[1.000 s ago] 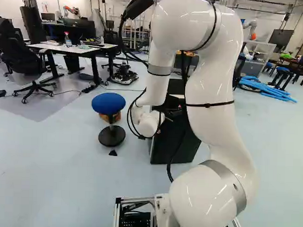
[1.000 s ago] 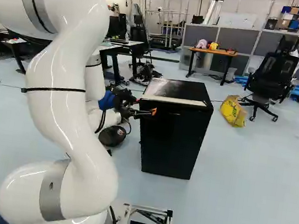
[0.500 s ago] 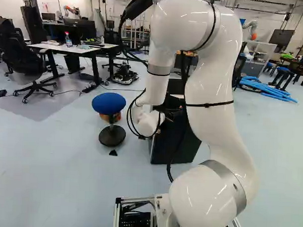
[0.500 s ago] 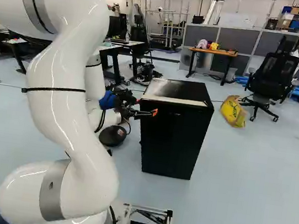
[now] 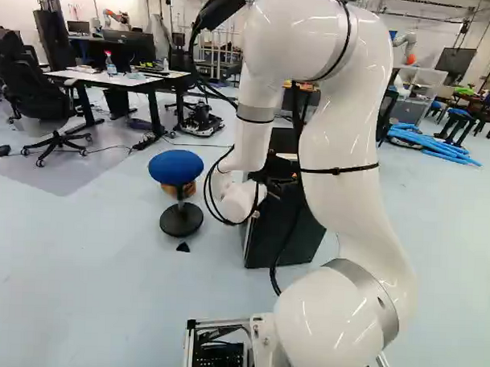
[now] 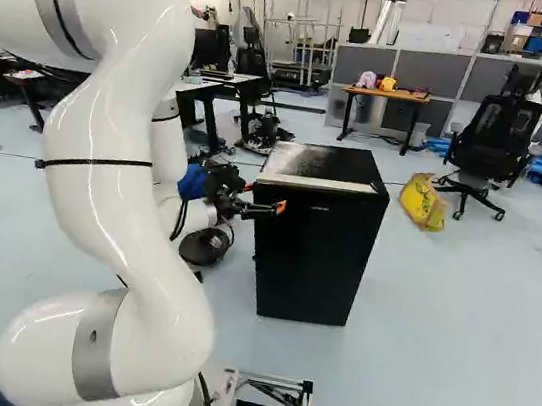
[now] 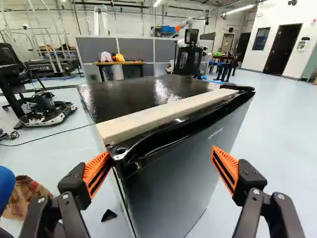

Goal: Grab a drink from the fridge

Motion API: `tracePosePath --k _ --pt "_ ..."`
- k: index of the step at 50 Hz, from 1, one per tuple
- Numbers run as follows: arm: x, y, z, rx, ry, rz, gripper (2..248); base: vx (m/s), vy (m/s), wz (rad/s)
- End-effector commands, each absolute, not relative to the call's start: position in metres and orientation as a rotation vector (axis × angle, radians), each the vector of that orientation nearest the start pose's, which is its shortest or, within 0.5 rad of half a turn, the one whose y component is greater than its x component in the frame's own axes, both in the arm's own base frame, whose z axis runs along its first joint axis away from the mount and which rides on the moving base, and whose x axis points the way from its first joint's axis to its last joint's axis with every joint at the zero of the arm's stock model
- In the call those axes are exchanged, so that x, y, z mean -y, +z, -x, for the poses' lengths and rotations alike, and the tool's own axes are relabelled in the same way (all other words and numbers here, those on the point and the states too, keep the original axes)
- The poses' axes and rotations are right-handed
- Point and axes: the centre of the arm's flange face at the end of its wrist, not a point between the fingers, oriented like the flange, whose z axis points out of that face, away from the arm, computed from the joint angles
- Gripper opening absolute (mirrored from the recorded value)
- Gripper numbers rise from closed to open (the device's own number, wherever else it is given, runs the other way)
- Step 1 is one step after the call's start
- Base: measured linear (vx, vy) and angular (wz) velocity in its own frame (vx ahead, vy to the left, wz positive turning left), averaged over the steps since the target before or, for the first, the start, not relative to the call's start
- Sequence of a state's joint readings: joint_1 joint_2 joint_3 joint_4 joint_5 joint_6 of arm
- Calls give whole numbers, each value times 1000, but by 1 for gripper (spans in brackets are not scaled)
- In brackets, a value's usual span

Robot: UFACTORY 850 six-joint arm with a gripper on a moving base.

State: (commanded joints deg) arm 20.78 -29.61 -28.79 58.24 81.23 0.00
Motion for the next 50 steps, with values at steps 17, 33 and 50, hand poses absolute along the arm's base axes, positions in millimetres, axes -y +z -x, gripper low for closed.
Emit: tracePosePath --k 17,33,50 --pt "-75 263 -356 -828 -2219 2670 247 0 0 0" --pt "-78 264 -341 -840 -2217 2689 247 0 0 0" --pt "-82 265 -338 -846 -2218 2691 247 0 0 0"
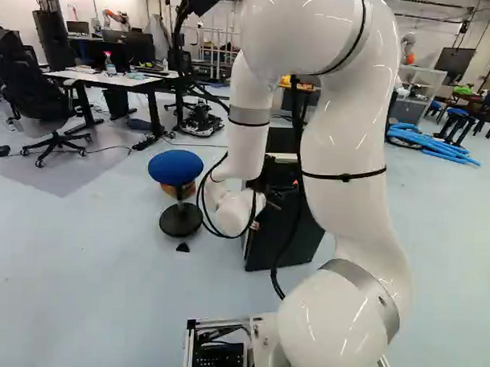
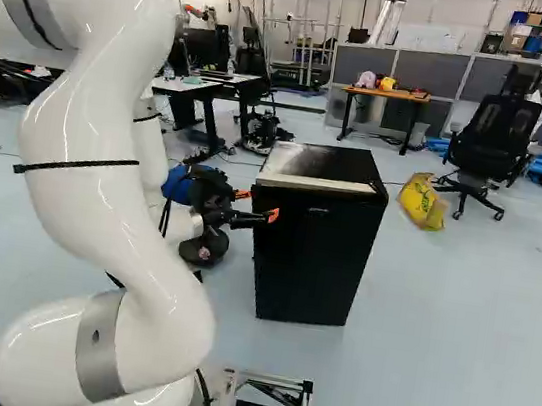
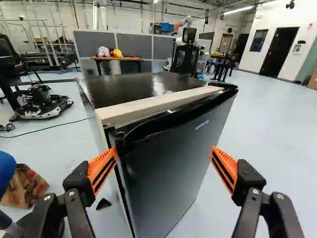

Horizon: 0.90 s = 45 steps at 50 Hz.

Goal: Grab a drink from the fridge

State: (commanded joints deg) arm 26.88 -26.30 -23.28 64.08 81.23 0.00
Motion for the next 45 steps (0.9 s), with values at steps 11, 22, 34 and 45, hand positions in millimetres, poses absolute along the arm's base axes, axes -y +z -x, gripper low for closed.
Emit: tracePosePath --k 11,22,34,45 --pt "-89 265 -335 -808 -2214 2688 247 0 0 0" --pt "-98 265 -333 -772 -2211 2680 247 0 0 0" --pt "-107 264 -342 -764 -2216 2660 247 0 0 0" --pt "-112 262 -357 -788 -2225 2640 247 0 0 0"
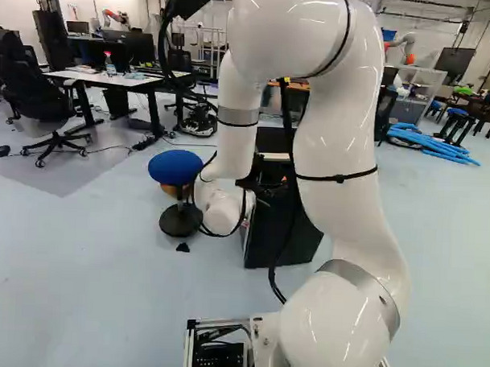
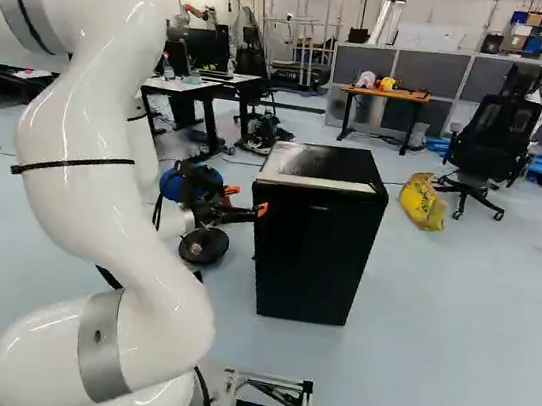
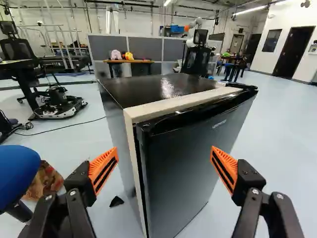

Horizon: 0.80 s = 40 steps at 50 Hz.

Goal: Grab a drink from the fridge

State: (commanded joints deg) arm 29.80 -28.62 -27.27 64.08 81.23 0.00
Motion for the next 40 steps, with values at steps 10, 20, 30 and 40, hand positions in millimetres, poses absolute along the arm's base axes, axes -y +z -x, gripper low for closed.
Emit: tracePosePath --k 10,20,30,40 --pt "-114 261 -367 -810 -2232 2627 247 0 0 0" --pt "-115 261 -375 -827 -2238 2616 247 0 0 0" --pt "-113 260 -381 -848 -2242 2610 247 0 0 0" --pt "-109 260 -385 -872 -2247 2608 247 0 0 0"
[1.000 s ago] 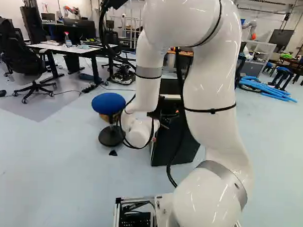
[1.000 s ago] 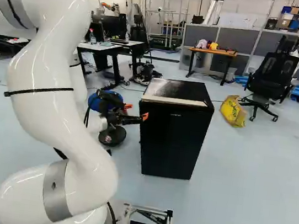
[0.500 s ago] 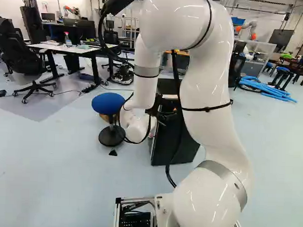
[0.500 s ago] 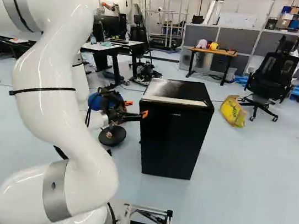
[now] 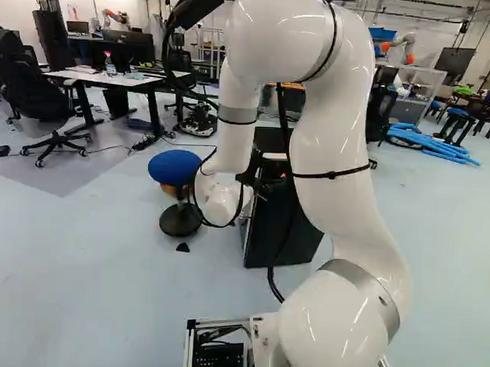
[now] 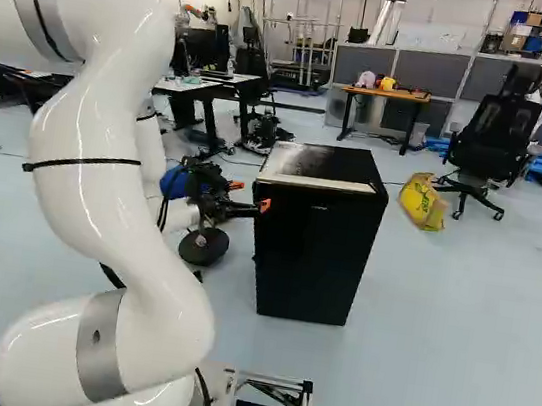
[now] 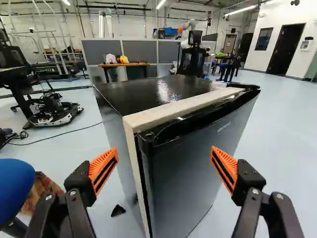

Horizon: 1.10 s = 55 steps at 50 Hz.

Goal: Grab a drink from the fridge

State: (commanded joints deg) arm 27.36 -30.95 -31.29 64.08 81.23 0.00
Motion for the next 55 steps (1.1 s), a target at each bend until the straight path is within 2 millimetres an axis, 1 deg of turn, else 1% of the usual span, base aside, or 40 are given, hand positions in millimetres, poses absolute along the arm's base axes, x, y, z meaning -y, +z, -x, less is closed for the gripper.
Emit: tracePosePath --k 26,55 --pt "-101 259 -397 -928 -2258 2599 247 0 0 0" --pt "-87 259 -402 -985 -2265 2602 247 0 0 0"
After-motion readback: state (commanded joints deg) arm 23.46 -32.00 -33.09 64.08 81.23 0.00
